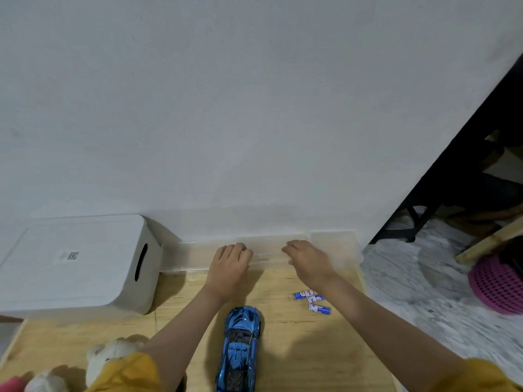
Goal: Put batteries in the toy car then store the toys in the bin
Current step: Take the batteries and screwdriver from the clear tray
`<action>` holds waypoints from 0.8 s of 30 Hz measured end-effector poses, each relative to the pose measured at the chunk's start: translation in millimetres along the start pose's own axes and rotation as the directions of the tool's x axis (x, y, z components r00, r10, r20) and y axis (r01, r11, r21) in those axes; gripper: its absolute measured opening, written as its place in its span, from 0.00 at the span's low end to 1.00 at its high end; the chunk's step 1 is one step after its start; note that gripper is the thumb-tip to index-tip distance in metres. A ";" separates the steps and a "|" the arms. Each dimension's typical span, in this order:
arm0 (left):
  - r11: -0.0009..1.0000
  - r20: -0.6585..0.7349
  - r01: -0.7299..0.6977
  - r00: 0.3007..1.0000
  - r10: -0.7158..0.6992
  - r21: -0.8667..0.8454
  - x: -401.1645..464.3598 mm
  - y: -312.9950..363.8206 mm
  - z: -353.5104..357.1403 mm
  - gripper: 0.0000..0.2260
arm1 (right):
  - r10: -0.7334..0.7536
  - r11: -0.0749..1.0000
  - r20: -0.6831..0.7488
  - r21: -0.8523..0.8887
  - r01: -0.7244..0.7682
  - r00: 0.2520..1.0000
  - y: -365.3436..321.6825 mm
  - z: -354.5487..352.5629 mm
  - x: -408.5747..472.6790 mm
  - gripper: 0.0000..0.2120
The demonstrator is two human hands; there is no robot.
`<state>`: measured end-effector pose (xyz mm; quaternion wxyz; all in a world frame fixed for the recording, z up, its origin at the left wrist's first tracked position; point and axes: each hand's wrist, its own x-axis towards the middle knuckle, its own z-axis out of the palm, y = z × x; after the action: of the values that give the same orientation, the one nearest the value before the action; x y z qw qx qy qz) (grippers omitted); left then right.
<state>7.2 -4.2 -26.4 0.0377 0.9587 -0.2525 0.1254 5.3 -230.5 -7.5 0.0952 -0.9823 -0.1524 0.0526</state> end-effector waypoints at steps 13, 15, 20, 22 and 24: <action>0.999 0.199 0.035 0.980 -0.029 -0.026 8.8 9.4 3.1 0.11 | -0.004 0.996 -0.057 0.086 0.009 0.998 2.9 24.4 -1.0 0.16; 0.999 0.208 0.040 0.978 -0.035 -0.018 8.7 11.1 3.8 0.11 | -0.015 0.995 -0.077 0.092 0.023 0.997 4.5 27.7 -2.1 0.17; 0.998 0.190 0.055 0.980 -0.055 0.005 7.0 17.1 4.5 0.11 | -0.054 0.998 -0.079 0.033 0.057 0.995 4.1 27.5 -5.3 0.26; 0.998 0.188 0.064 0.980 -0.065 0.013 5.9 19.4 3.6 0.12 | -0.059 0.998 -0.072 0.016 0.061 0.996 3.0 23.1 -7.9 0.28; 0.997 0.206 0.070 0.976 -0.071 0.014 5.6 20.4 3.9 0.13 | -0.053 0.999 -0.041 0.010 0.053 0.998 2.4 20.8 -9.7 0.30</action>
<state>2.6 -25.1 -28.5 0.0123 0.9750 -0.2204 0.0245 -6.0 -232.2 -27.6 0.1048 -0.9783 -0.1762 0.0310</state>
